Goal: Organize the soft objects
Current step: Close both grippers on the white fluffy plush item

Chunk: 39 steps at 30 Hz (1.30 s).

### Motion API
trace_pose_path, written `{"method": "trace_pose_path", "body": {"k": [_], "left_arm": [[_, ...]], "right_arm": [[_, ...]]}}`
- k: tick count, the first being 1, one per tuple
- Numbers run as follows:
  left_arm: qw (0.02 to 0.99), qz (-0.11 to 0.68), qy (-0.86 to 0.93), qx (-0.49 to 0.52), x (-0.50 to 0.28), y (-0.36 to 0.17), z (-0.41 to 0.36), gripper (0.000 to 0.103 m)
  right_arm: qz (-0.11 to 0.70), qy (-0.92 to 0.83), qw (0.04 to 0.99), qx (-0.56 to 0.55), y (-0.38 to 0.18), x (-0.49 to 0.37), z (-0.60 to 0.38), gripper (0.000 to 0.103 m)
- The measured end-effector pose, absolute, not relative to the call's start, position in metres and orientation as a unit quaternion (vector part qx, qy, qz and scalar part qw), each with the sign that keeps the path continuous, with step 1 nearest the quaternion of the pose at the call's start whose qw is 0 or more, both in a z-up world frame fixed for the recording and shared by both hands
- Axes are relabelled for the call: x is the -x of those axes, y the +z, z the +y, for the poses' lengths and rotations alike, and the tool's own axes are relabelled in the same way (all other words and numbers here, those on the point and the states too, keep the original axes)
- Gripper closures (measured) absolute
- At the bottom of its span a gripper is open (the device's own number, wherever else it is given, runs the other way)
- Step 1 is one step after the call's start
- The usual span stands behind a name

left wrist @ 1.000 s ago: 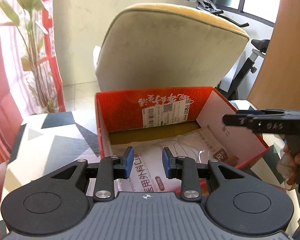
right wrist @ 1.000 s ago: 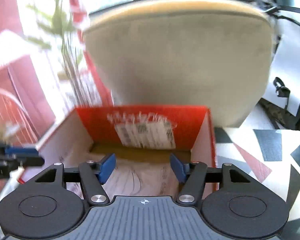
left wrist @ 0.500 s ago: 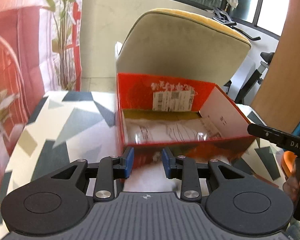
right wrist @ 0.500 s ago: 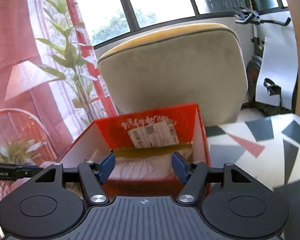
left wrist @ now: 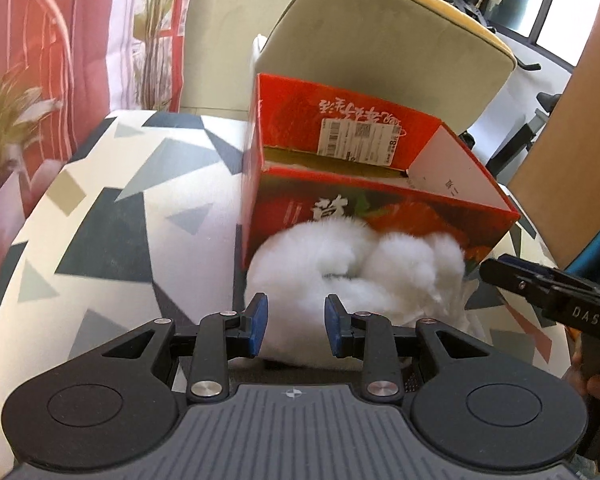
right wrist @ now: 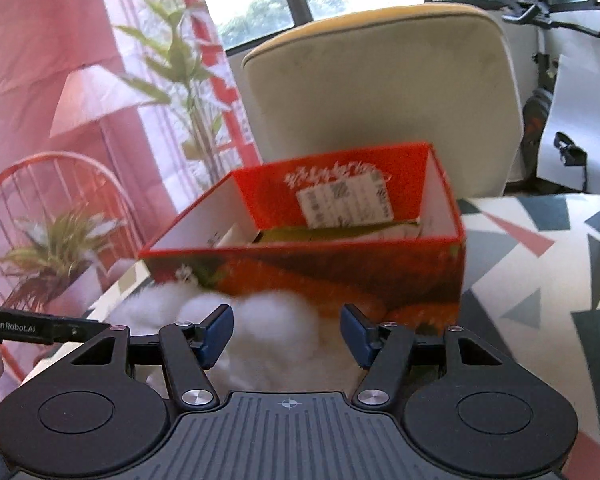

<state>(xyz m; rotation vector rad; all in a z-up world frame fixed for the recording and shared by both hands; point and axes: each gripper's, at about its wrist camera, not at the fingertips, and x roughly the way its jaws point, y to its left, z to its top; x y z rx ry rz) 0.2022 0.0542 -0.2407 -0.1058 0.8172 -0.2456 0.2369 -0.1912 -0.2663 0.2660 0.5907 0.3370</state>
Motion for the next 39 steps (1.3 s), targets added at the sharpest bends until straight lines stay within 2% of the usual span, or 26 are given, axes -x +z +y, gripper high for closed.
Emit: {"method": "trace_pose_path", "body": {"k": [7, 10, 11, 17, 39], "left_arm": [[0.908, 0.401, -0.105, 0.065, -0.199, -0.245, 0.056, 0.069], [0.910, 0.397, -0.100, 0.067, -0.199, -0.242, 0.055, 0.056], [0.912, 0.393, -0.101, 0.067, -0.200, -0.240, 0.055, 0.055], [0.919, 0.378, -0.101, 0.045, -0.218, -0.234, 0.048, 0.055], [0.894, 0.437, -0.090, 0.046, -0.252, -0.281, 0.052, 0.052]], "right_arm": [[0.302, 0.166, 0.931, -0.123, -0.273, -0.229, -0.186, 0.046], [0.311, 0.157, 0.929, -0.128, -0.277, -0.227, -0.190, 0.046], [0.312, 0.154, 0.929, -0.129, -0.278, -0.227, -0.191, 0.046], [0.322, 0.133, 0.928, -0.131, -0.284, -0.230, -0.197, 0.046], [0.389, 0.069, 0.905, -0.156, -0.316, -0.296, -0.205, 0.046]]}}
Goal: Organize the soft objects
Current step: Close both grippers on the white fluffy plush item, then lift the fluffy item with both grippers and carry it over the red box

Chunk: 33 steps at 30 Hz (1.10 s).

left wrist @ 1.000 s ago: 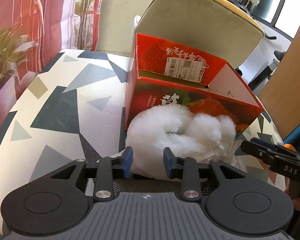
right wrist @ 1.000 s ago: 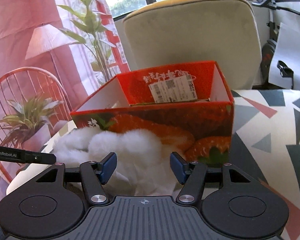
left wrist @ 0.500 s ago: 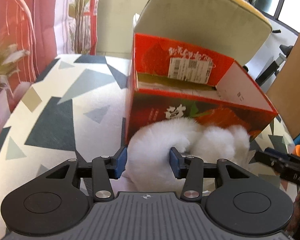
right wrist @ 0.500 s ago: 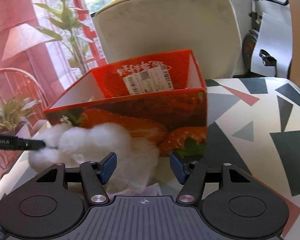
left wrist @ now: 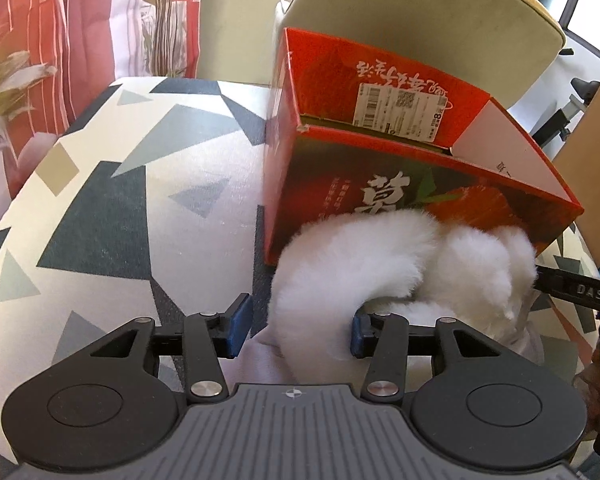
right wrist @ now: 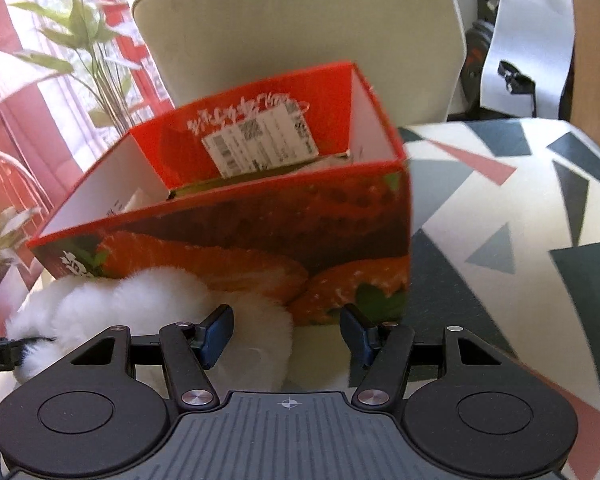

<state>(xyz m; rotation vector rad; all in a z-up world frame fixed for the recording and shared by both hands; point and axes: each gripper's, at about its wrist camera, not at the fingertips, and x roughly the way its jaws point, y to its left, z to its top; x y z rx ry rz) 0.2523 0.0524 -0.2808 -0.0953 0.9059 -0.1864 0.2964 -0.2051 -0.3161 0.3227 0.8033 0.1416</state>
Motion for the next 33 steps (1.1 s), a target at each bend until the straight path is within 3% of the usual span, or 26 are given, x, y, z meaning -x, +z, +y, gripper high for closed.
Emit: {"method": "trace_pose_path", "body": {"k": [10, 12, 15, 28, 29, 30, 33], "left_arm": [[0.888, 0.448, -0.096, 0.050, -0.256, -0.289, 0.054, 0.050], [0.888, 0.446, -0.098, 0.054, -0.256, -0.290, 0.055, 0.053], [0.890, 0.439, -0.106, 0.057, -0.254, -0.291, 0.057, 0.066], [0.886, 0.447, -0.104, 0.071, -0.255, -0.302, 0.063, 0.067], [0.885, 0.447, -0.104, 0.073, -0.255, -0.302, 0.064, 0.067], [0.885, 0.448, -0.105, 0.075, -0.255, -0.302, 0.064, 0.068], [0.884, 0.445, -0.117, 0.081, -0.255, -0.299, 0.065, 0.083]], "right_arm": [[0.432, 0.113, 0.883, -0.144, -0.333, -0.307, -0.187, 0.052], [0.435, 0.120, 0.881, -0.145, -0.333, -0.307, -0.187, 0.058], [0.436, 0.131, 0.880, -0.137, -0.331, -0.306, -0.184, 0.059], [0.446, 0.127, 0.874, -0.147, -0.335, -0.315, -0.190, 0.061], [0.450, 0.129, 0.871, -0.151, -0.337, -0.316, -0.190, 0.066], [0.452, 0.132, 0.868, -0.156, -0.338, -0.317, -0.190, 0.078], [0.446, 0.144, 0.872, -0.144, -0.333, -0.314, -0.184, 0.092]]}}
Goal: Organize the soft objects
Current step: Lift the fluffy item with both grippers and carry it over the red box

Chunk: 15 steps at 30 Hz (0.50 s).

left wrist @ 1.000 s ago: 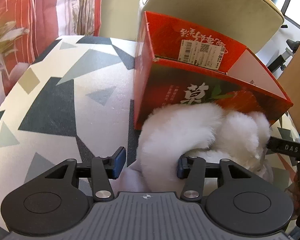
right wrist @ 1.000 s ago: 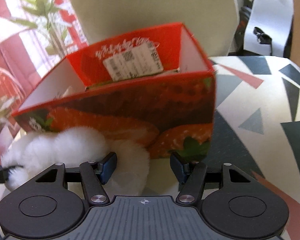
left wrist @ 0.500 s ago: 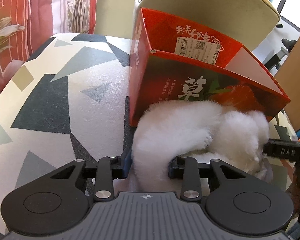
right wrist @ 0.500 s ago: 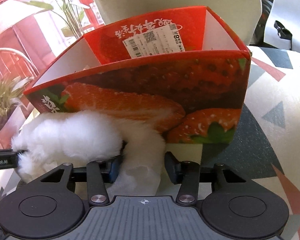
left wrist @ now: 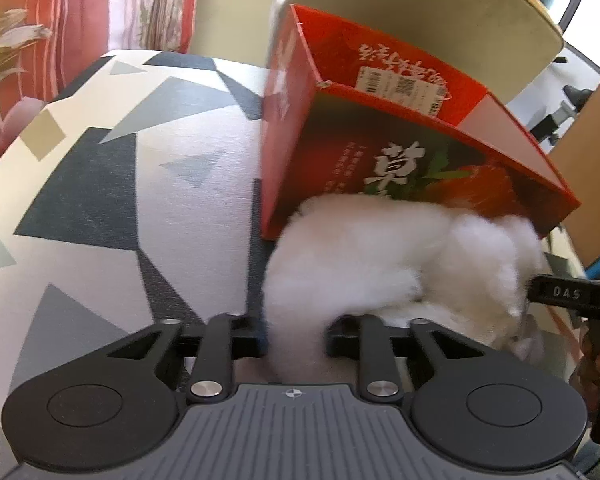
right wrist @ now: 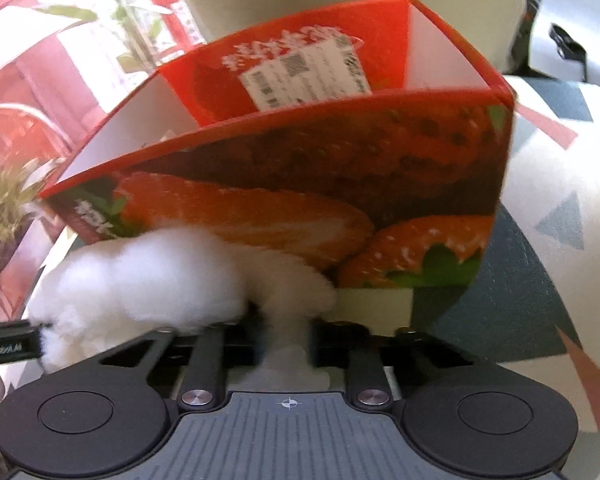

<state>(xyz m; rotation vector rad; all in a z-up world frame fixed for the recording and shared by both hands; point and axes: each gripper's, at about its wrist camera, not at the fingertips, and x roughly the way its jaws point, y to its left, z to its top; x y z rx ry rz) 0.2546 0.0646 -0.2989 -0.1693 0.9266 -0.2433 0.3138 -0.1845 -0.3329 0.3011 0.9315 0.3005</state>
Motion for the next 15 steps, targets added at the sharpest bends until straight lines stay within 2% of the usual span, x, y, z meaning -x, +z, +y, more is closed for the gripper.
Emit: {"method": "trace_pose_path", "body": {"k": [1, 4, 15], "left_arm": [[0.886, 0.442, -0.118, 0.081, -0.254, -0.297, 0.064, 0.089], [0.892, 0.430, -0.111, 0.085, -0.248, -0.289, 0.064, 0.091], [0.935, 0.327, -0.118, 0.069, -0.221, -0.232, 0.054, 0.092]], "right_arm": [[0.439, 0.148, 0.877, -0.130, -0.329, -0.311, -0.182, 0.094], [0.418, 0.159, 0.887, -0.117, -0.316, -0.304, -0.181, 0.096], [0.323, 0.161, 0.921, -0.147, -0.266, -0.267, -0.210, 0.098]]}}
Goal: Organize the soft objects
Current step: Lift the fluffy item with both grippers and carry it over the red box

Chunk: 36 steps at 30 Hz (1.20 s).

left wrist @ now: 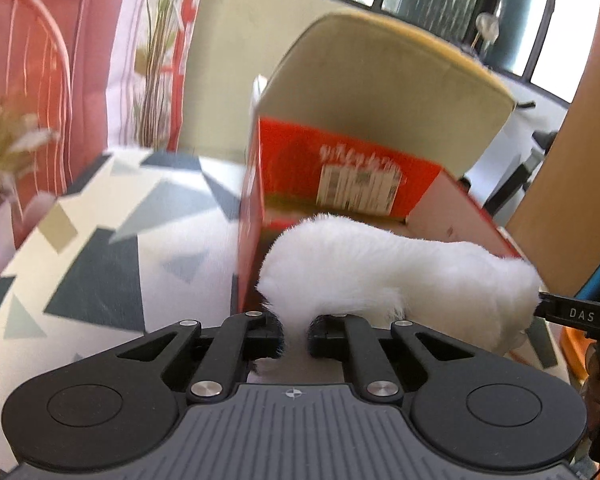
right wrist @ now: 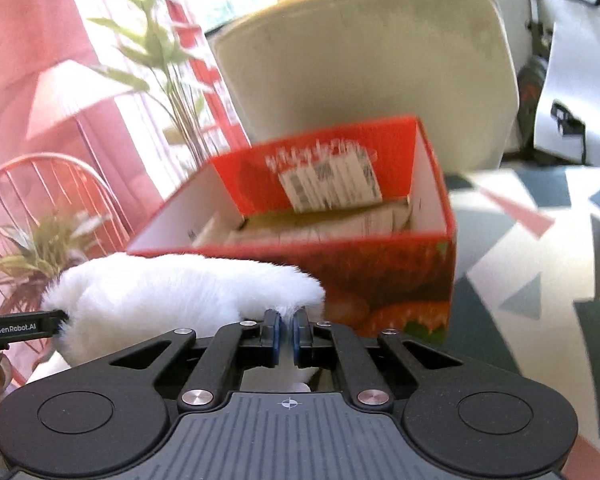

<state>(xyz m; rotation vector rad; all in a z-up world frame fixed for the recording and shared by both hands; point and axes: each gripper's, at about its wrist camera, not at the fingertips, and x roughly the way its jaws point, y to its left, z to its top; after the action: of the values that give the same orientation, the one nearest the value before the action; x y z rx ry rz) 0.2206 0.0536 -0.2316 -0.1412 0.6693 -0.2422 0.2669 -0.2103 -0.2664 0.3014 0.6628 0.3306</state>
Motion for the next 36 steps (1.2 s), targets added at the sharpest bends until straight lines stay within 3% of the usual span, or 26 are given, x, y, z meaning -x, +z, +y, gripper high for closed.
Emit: {"method": "trace_pose_path", "body": {"k": [16, 27, 36], "left_arm": [[0.953, 0.262, -0.135, 0.070, -0.227, -0.178, 0.055, 0.092], [0.949, 0.267, -0.143, 0.087, -0.240, -0.174, 0.055, 0.092], [0.961, 0.225, -0.139, 0.077, -0.277, -0.147, 0.050, 0.092]], "right_arm": [[0.229, 0.185, 0.948, -0.121, -0.197, -0.267, -0.206, 0.098], [0.220, 0.183, 0.953, -0.101, -0.187, -0.280, -0.205, 0.098], [0.203, 0.183, 0.958, -0.083, -0.167, -0.312, -0.207, 0.098]]}}
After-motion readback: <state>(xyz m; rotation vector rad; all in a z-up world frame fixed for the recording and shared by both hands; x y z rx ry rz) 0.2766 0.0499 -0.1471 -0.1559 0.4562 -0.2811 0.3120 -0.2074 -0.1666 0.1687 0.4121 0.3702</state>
